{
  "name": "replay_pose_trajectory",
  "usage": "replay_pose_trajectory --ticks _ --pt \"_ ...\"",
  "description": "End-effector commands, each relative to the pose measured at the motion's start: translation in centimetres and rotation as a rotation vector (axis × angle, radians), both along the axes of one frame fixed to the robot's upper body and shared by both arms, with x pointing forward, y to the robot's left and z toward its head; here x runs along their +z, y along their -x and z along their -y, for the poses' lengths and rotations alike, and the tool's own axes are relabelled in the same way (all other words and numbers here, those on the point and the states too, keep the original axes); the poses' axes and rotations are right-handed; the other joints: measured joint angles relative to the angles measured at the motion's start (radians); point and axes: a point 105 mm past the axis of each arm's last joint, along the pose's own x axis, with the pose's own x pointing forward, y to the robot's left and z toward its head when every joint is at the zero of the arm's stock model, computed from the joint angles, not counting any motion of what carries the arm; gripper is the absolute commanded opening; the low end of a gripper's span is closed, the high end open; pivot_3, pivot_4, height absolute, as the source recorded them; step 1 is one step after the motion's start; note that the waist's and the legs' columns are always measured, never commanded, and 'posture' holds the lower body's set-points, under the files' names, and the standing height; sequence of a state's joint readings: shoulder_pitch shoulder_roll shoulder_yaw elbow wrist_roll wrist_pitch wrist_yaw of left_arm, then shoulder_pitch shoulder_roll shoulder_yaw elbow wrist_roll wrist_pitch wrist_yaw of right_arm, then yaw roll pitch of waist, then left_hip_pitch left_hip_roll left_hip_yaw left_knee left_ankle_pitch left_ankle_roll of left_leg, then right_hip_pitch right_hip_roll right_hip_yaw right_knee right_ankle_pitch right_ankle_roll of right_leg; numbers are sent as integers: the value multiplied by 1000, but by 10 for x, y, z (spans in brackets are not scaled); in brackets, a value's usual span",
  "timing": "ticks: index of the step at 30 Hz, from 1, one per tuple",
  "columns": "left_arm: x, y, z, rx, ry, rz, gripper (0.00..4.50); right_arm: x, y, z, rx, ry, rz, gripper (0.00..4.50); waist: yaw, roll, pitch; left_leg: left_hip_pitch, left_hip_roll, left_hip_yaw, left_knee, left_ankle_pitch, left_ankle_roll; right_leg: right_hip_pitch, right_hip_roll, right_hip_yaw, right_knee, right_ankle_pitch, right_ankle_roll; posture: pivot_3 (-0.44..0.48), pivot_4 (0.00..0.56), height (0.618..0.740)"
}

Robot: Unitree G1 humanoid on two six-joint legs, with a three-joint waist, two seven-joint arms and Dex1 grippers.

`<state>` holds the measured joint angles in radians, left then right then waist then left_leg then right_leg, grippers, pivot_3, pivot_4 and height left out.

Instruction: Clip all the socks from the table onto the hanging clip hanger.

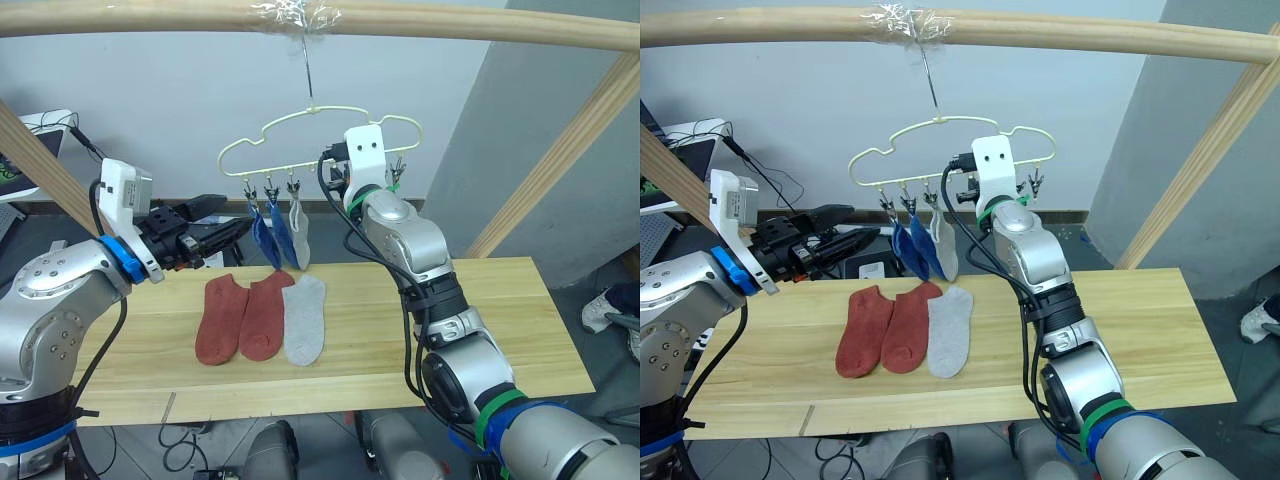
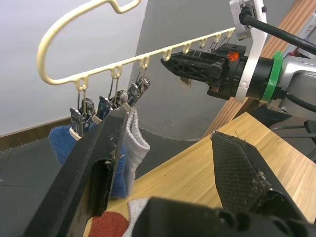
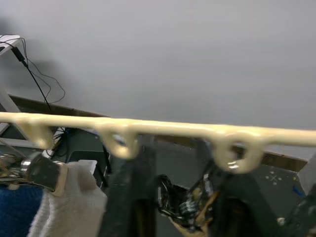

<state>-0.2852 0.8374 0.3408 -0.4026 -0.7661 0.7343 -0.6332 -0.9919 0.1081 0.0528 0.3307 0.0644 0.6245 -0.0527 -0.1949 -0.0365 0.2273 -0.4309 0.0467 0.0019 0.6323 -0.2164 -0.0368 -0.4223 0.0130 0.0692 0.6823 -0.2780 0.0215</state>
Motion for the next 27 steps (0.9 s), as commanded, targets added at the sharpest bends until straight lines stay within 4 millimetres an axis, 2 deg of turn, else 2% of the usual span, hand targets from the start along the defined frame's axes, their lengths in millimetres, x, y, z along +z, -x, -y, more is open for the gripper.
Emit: replay_pose_trajectory --ticks 1,9,12,15,18,22,25,27 --pt "13 6 0 -1 -3 58 3086 18 1 -2 -5 -9 52 56 0 0 0 0 0 0 0 0 0 0 0 0 0 0 0 -188 219 740" --pt "12 2 -2 18 -16 59 3086 17 -1 2 -27 -3 53 5 0 0 0 0 0 0 0 0 0 0 0 0 0 0 0 -194 215 740" --pt "6 -1 -4 62 -38 32 3086 18 -1 3 -34 -2 56 5 0 0 0 0 0 0 0 0 0 0 0 0 0 0 0 -195 215 740" --pt "-11 -3 -8 130 -88 -48 3086 19 -1 4 -39 -3 58 5 -1 0 0 0 0 0 0 0 0 0 0 0 0 0 0 -196 216 740" --pt "-33 -5 -10 176 -63 -157 3086 19 -2 4 -41 -3 58 5 0 0 0 0 0 0 0 0 0 0 0 0 0 0 0 -196 217 740" --pt "-53 -1 -2 150 -34 -236 3086 20 -2 4 -43 -5 59 5 0 0 0 0 0 0 0 0 0 0 0 0 0 0 0 -198 217 740" --pt "-81 2 2 166 -89 -296 3577 21 -2 4 -45 -7 62 5 0 0 0 0 0 0 0 0 0 0 0 0 1 0 0 -198 217 740" --pt "-94 4 5 170 -96 -331 4194 22 -2 5 -45 -7 63 5 0 0 0 0 0 0 0 0 0 0 0 0 1 0 0 -198 217 740"
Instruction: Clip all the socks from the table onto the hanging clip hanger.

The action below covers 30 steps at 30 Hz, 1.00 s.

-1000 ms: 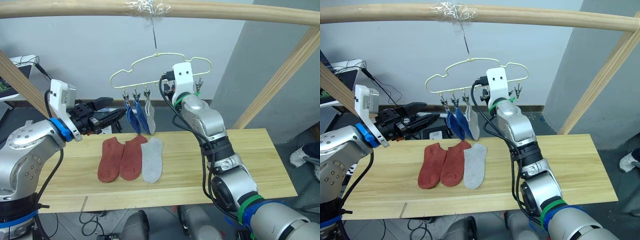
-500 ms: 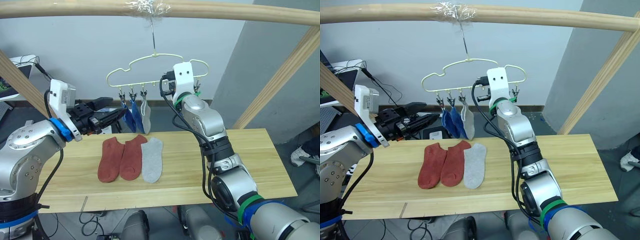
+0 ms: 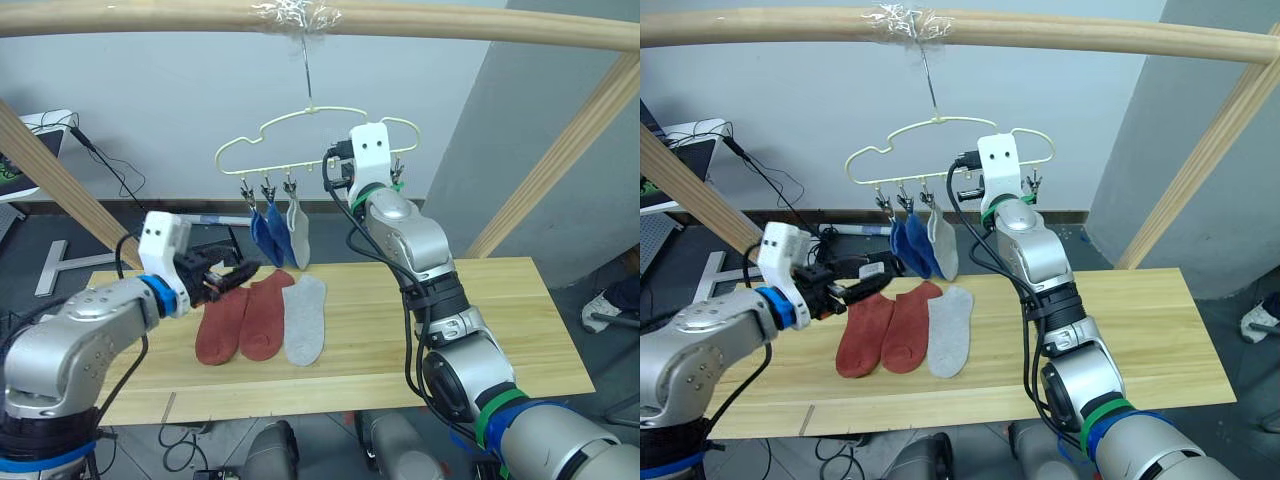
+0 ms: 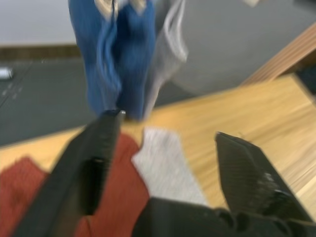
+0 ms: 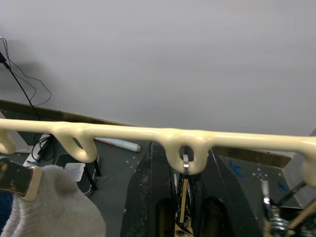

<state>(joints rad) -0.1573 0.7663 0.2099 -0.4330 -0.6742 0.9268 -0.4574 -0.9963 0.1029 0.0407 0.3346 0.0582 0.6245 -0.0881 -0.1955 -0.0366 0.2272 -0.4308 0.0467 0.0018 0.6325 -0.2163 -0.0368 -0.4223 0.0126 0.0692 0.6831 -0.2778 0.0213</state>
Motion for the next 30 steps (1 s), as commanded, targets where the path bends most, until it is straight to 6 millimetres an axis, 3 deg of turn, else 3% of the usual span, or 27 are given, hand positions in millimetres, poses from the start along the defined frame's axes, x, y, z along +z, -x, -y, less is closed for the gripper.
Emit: replay_pose_trajectory --ticks 1,7,14,20,30 --pt "-12 3 8 -8 -22 -9 4479 21 1 -3 4 -6 61 5 1 0 0 0 0 0 0 0 0 0 0 0 0 0 0 -198 217 740" --pt "-35 -19 22 44 -44 46 4500 22 1 -4 10 -7 61 5 3 0 0 0 -1 0 1 0 0 0 0 0 0 1 -2 -201 216 740" --pt "-73 -49 55 47 -97 6 4500 24 1 -4 12 -11 58 5 3 -1 -1 0 -1 1 2 0 0 0 0 0 1 2 -1 -215 215 740" --pt "-91 -68 81 29 -140 1 4500 26 1 -4 12 -14 61 5 3 -1 -1 -1 -1 0 2 0 0 0 0 0 2 2 -1 -225 215 740" --pt "-114 -83 87 59 -214 -55 4500 27 2 -5 10 -17 57 5 0 0 -1 -1 -1 0 7 0 0 0 0 0 7 2 -1 -233 219 740"
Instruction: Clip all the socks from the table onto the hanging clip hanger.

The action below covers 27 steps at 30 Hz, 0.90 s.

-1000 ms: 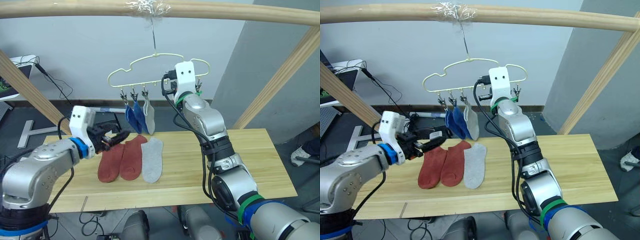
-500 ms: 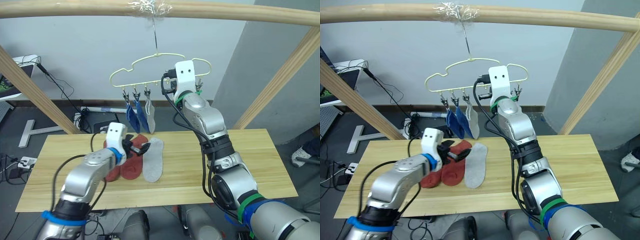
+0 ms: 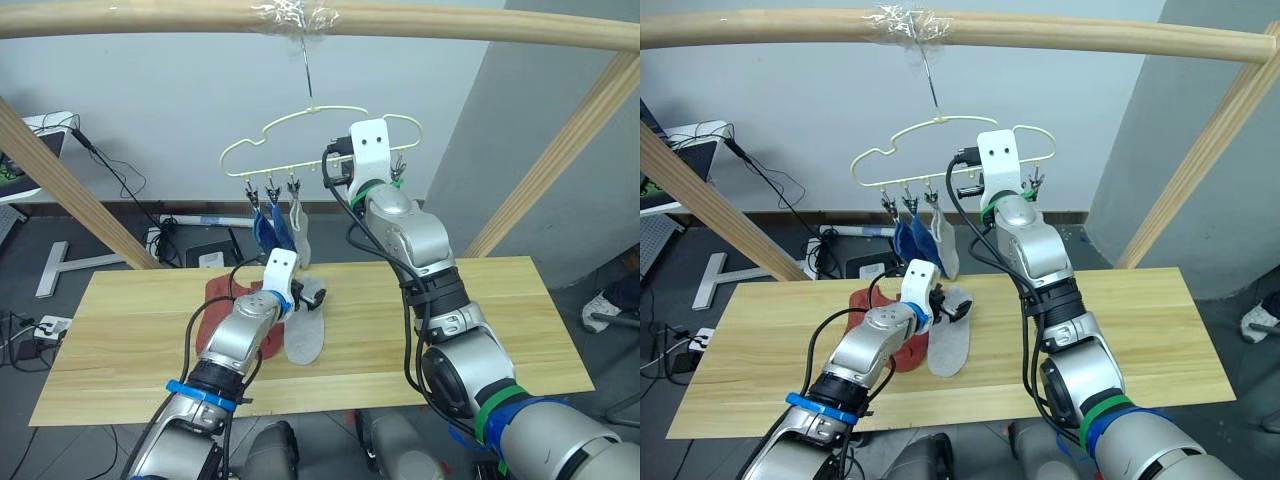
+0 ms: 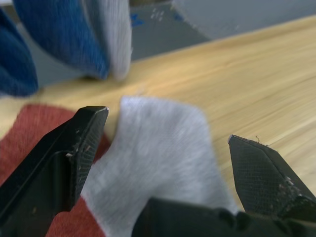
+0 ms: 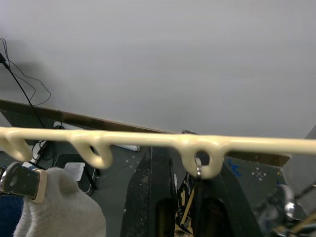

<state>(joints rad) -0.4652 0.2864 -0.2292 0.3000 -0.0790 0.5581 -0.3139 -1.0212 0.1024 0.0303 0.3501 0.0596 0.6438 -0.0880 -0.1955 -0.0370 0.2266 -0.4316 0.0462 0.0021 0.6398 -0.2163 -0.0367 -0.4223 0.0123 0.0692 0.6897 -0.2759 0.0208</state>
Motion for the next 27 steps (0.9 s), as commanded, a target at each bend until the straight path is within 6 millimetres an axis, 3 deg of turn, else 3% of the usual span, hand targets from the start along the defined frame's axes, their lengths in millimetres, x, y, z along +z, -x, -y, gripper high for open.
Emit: replay_pose_trajectory --ticks 1,10,19,22,27 --pt "3 -8 3 5 -20 17 4500 24 3 -4 11 -21 69 5 1 0 0 0 0 0 1 0 0 0 0 0 1 0 0 -233 219 740" --pt "-13 -13 13 -5 -35 -88 4500 25 4 -4 10 -25 69 5 0 0 0 0 -1 0 5 0 0 0 2 0 3 0 1 -240 220 740" --pt "-25 -5 18 -28 -52 -189 4500 26 5 -3 4 -28 68 5 -1 0 0 0 -1 0 5 0 0 1 2 0 4 0 1 -252 224 740" --pt "-25 -5 16 -32 -71 -179 3842 26 5 -3 3 -30 67 5 -1 0 0 0 -1 0 5 0 0 1 2 0 4 0 1 -251 224 740" --pt "-25 -5 13 -29 -79 -185 2309 26 4 -3 2 -32 67 5 -1 0 0 0 -1 0 5 0 0 1 2 1 4 0 1 -251 224 740"
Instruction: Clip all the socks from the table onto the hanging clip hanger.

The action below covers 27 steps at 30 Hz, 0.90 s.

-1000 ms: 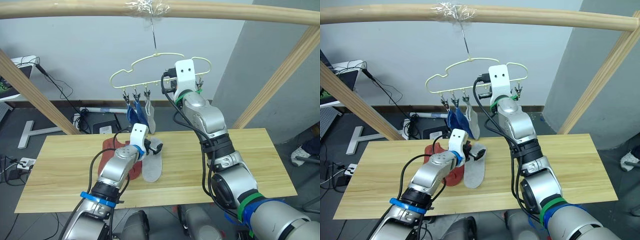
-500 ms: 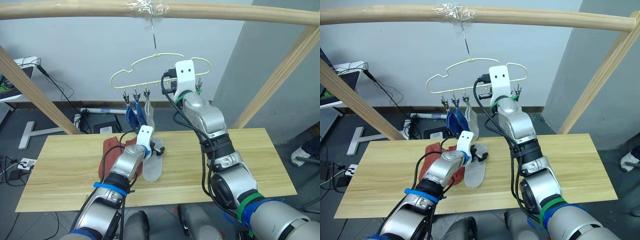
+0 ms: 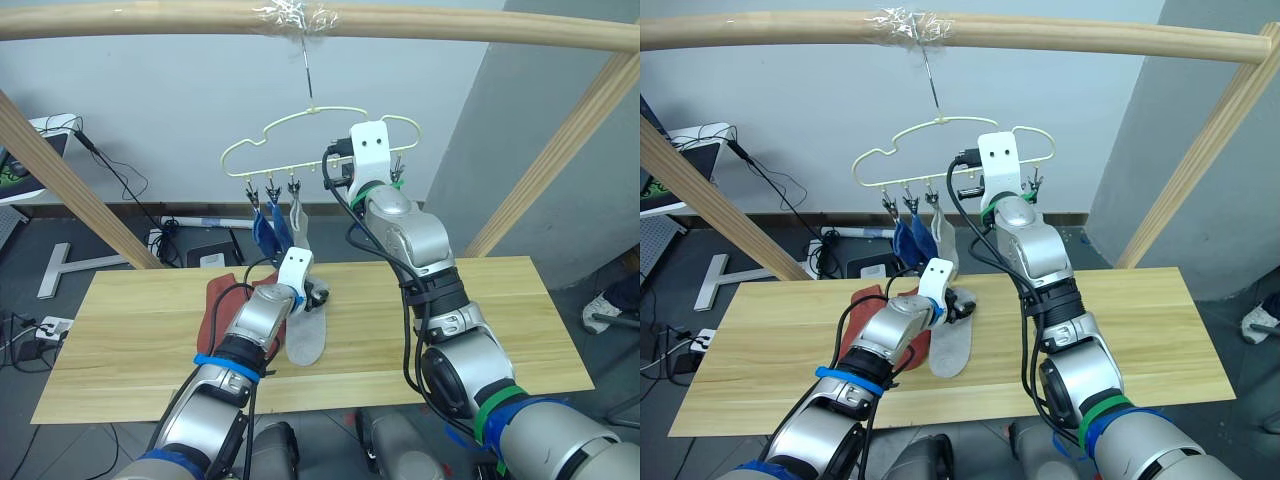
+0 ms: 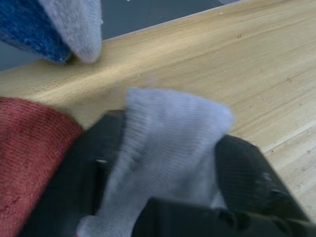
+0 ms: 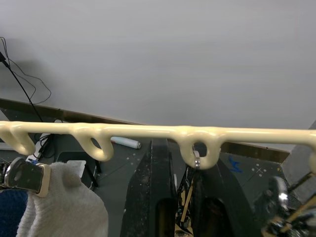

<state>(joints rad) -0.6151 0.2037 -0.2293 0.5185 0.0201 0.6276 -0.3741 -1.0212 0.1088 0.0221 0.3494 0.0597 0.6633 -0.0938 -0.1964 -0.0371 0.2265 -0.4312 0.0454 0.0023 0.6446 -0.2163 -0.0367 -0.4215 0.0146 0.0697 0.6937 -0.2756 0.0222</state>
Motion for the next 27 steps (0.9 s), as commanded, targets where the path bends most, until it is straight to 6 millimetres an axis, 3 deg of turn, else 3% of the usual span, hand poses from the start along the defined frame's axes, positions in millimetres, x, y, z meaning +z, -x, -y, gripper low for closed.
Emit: replay_pose_trajectory --ticks 1,8,14,27 --pt "-13 8 -2 -2 -19 -57 2049 29 4 -4 7 -30 87 5 0 0 0 0 0 0 0 0 0 0 0 0 0 0 0 -251 224 740" --pt "-12 8 -1 -17 -11 -55 22 29 4 -3 4 -32 88 5 0 0 0 0 0 0 0 0 0 0 0 0 0 0 0 -255 221 740" --pt "12 7 13 -76 160 -9 22 30 5 -3 11 -35 86 5 0 0 0 0 0 0 0 0 0 0 0 0 -1 0 0 -253 221 740" --pt "112 -7 32 -165 373 191 22 35 12 -12 68 -84 43 5 -1 0 0 -1 0 0 -1 0 0 0 0 0 -2 0 0 -258 211 740"
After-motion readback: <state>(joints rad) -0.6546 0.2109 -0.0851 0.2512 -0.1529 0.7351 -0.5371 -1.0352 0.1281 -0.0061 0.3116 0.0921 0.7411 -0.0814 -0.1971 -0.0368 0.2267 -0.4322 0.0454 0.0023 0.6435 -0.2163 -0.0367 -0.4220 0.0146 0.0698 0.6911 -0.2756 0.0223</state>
